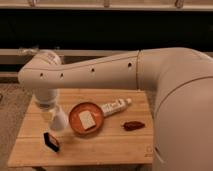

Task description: Place the ceramic cup over the eraser

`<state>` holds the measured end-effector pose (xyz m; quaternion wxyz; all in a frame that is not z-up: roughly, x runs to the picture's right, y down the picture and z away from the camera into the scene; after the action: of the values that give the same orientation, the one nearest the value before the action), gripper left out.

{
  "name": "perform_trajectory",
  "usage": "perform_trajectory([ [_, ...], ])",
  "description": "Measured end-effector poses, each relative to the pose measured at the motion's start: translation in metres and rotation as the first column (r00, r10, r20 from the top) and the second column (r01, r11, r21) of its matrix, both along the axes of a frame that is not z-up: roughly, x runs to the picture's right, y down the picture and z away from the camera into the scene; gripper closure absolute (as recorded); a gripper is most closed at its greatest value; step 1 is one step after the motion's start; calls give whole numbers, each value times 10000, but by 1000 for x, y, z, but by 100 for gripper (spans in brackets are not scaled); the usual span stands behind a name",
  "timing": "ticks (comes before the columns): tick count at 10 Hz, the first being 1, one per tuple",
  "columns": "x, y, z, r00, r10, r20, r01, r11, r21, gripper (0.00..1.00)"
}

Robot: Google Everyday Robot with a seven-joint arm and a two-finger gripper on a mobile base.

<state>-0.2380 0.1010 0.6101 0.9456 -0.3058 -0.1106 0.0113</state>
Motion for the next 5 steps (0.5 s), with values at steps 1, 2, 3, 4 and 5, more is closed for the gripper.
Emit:
perform_trajectory([
  [1,-2,7,-8,9998,-164,125,165,9998,-70,82],
  [2,-2,10,-13,9995,-232,192,234,9996,-125,82],
  [3,-1,15,-17,9991,-359,245,364,9991,-217,82],
  [4,-2,20,-22,9985,-451,322,460,9985,-290,82],
  [5,-4,24,-25,9978,-531,389,545,9979,-356,82],
])
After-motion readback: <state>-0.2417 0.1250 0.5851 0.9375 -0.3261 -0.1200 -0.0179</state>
